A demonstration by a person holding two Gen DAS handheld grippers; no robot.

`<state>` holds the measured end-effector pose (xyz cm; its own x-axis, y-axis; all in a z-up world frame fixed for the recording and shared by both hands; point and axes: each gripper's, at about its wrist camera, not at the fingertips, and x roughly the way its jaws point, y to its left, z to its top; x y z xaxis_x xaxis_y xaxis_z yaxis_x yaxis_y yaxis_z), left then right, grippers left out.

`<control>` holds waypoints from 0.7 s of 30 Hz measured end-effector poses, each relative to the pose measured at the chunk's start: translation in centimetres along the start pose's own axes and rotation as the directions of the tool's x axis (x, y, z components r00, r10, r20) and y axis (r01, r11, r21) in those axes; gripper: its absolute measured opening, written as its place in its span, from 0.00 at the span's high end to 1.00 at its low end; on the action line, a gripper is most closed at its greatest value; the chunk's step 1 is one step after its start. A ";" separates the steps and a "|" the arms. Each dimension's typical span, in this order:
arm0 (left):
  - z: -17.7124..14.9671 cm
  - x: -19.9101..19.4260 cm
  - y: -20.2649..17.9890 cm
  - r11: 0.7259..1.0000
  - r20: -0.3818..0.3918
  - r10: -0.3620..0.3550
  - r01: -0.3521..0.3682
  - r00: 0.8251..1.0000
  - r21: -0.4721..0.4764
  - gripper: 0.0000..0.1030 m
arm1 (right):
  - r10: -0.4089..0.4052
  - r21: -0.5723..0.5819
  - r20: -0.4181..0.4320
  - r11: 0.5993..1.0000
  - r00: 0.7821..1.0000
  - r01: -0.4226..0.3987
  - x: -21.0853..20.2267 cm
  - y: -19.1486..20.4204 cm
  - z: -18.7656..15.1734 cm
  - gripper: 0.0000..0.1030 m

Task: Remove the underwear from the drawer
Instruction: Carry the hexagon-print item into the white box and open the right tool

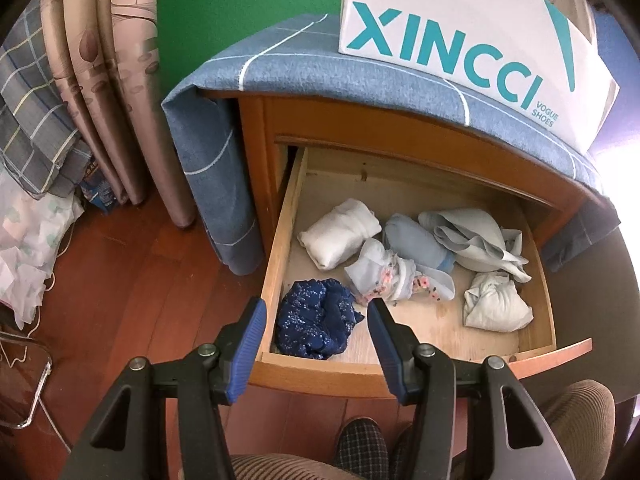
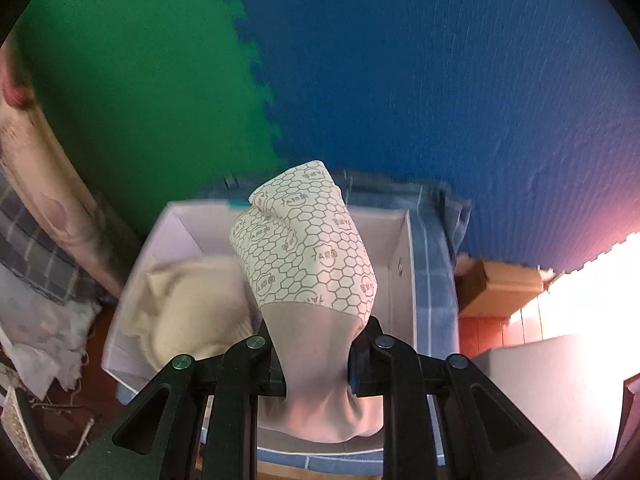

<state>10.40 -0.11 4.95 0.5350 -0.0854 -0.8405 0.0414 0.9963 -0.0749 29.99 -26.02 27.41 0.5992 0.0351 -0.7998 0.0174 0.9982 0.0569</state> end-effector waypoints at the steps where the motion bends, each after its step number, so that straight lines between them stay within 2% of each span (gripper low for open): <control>1: 0.0 0.0 0.0 1.000 -0.001 0.000 0.000 1.000 0.000 0.48 | -0.005 -0.004 -0.018 1.000 1.000 0.005 0.8 0.0 -0.4 0.82; 7: 0.0 0.3 0.0 1.000 -0.010 -0.001 0.001 1.000 0.000 0.48 | -0.009 -0.013 -0.133 1.000 0.991 0.007 5.4 0.3 -2.5 0.82; 12: 0.0 0.3 -0.1 1.000 -0.014 -0.002 0.002 1.000 0.001 0.48 | -0.015 -0.030 -0.226 1.000 0.974 0.008 7.7 0.8 -3.4 0.81; 17: -0.1 0.4 0.0 1.000 -0.018 -0.004 0.004 1.000 0.002 0.48 | 0.001 -0.029 -0.281 1.000 0.960 -0.010 9.0 1.1 -4.4 0.78; 18: -0.1 0.4 0.0 1.000 -0.018 -0.004 0.004 1.000 0.000 0.48 | 0.003 -0.025 -0.284 1.000 0.959 -0.011 9.0 1.0 -4.5 0.75; 20: -0.1 0.4 0.1 1.000 -0.020 -0.008 0.008 1.000 -0.003 0.48 | 0.011 -0.023 -0.279 1.000 0.960 -0.018 8.8 0.9 -4.4 0.61; 21: -0.1 0.5 0.2 1.000 -0.022 -0.009 0.009 1.000 -0.003 0.48 | 0.008 -0.023 -0.274 1.000 0.962 -0.015 8.6 0.8 -4.4 0.48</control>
<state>10.60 0.01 4.48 0.5158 -0.0941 -0.8516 0.0434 0.9955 -0.0837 31.65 -24.69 17.98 0.3568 0.0553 -0.9325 -0.0099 0.9984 0.0554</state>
